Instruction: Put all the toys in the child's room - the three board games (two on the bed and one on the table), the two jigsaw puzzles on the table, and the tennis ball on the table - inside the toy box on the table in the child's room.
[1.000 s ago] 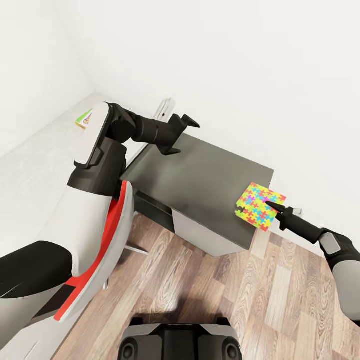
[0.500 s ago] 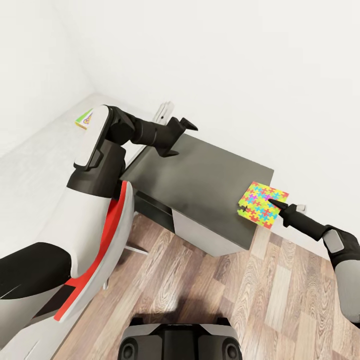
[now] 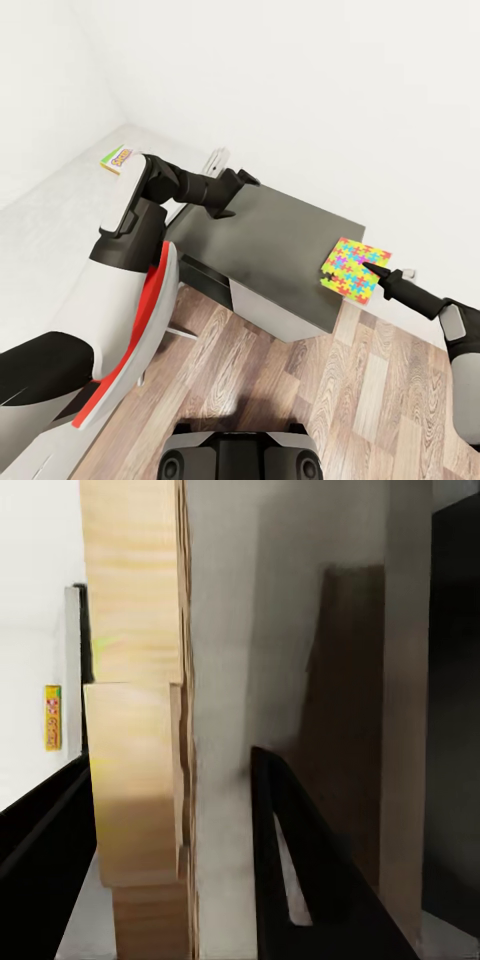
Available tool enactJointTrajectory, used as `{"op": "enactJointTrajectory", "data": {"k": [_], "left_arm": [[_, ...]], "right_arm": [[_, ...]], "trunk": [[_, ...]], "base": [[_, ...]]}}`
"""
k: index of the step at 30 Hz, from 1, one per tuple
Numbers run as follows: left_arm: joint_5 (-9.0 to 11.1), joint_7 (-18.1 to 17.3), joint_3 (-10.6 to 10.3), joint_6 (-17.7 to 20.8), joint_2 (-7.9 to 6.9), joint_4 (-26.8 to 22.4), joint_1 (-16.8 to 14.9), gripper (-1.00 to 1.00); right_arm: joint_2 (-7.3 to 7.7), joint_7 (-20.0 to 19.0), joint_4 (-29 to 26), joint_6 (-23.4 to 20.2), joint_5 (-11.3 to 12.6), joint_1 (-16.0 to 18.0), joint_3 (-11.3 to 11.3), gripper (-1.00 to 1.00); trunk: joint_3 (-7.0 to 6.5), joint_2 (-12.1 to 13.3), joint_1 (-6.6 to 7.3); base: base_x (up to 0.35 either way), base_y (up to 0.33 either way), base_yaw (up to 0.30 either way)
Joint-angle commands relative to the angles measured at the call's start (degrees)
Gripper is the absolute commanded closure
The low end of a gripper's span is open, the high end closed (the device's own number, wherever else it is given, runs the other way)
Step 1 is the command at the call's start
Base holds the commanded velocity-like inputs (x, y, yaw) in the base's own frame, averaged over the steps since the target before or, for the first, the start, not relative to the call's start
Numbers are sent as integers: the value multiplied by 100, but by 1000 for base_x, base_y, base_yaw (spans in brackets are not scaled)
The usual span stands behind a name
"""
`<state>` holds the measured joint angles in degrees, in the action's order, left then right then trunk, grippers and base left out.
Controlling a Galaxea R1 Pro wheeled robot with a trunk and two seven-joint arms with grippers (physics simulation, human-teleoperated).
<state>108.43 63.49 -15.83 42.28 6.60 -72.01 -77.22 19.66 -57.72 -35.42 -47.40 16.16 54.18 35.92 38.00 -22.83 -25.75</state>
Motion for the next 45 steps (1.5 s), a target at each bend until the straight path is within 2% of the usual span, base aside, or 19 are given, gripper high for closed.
{"op": "enactJointTrajectory", "data": {"k": [1, 3, 6, 7, 9, 11, 14, 15, 18, 19, 22, 23, 26, 34, 36, 39, 40, 44, 45], "left_arm": [[36, 51, 6, 36, -18, -50, 33, -100], [35, 49, 7, 55, -44, -118, 76, -100], [29, 49, 8, 92, -152, -421, 247, -100], [29, 49, 8, 92, -152, -421, 247, -100], [15, 72, 6, 103, -200, -673, 363, -100], [7, 85, 3, 107, -211, -815, 418, -100], [-19, 157, -90, 118, -215, -1335, 591, -100], [-19, 157, -90, 118, -215, -1335, 591, -100], [-46, 212, -459, 82, -196, -1662, 841, -100], [-46, 212, -459, 82, -196, -1662, 841, -100], [-59, 225, -838, -8, -117, -1825, 1102, -100], [-59, 225, -838, -8, -117, -1825, 1102, -100], [-58, 223, -1061, -116, -29, -1911, 1355, -100], [-48, 215, -1273, -224, 144, -1978, 1607, -100], [-48, 217, -1324, -231, 166, -1984, 1613, -100], [-50, 217, -1533, -247, 228, -1997, 1554, -100], [-50, 217, -1533, -247, 228, -1997, 1554, -100], [-48, 224, -1841, -257, 281, -2004, 1405, -100], [-48, 224, -1841, -257, 281, -2004, 1405, -100]], "right_arm": [[0, -75, -144, -102, -8, -55, 9, 100], [-1, -128, -310, -197, -8, -115, 6, 100], [-13, -233, -919, -566, -9, -341, 0, 100], [-13, -233, -919, -566, -9, -341, 0, 100], [-23, -272, -1403, -867, -10, -528, -5, 100], [-29, -286, -1660, -1004, -10, -625, -7, 100], [-52, -314, -2387, -1260, -13, -909, -11, 100], [-52, -314, -2387, -1260, -13, -909, -11, 100], [-71, -329, -2936, -1260, -13, -1134, -9, 100], [-71, -329, -2936, -1260, -13, -1134, -9, 100], [-78, -337, -3263, -1260, -10, -1268, -8, 100], [-78, -337, -3263, -1260, -10, -1268, -8, 100], [-86, -341, -3432, -1260, -16, -1337, -12, 100], [-165, -342, -3558, -1260, -27, -1393, -67, 100], [-188, -341, -3567, -1260, -30, -1397, -78, 100], [-242, -334, -3585, -1260, -39, -1403, -98, 100], [-242, -334, -3585, -1260, -39, -1403, -98, 100], [-294, -324, -3596, -1260, -51, -1407, -113, 100], [-294, -324, -3596, -1260, -51, -1407, -113, 100]], "trunk": [[7, -9, -3], [7, -9, -3], [7, -9, -3], [7, -9, -3], [7, -9, -3], [4, -9, -3], [-7, -9, -3], [-12, -9, -3], [-30, -9, -3], [-36, -9, -3], [-58, -9, -3], [-65, -9, -3], [-89, -9, -3], [-158, -9, -3], [-176, -9, -3], [-204, -9, -3], [-213, -9, -3], [-250, -9, -3], [-259, -9, -3]], "base": [[0, 0, 0], [0, 0, 0], [0, 0, 0], [0, 0, 0], [0, 0, 0], [0, 0, 6], [0, 0, 32], [0, 0, 46], [0, 0, 67], [0, 0, 77], [0, 0, 87], [0, 0, 89], [0, 0, 77], [0, 0, 36], [0, 0, 14], [0, 0, 9], [0, 0, 7], [0, 0, 4], [0, 0, 3]]}}
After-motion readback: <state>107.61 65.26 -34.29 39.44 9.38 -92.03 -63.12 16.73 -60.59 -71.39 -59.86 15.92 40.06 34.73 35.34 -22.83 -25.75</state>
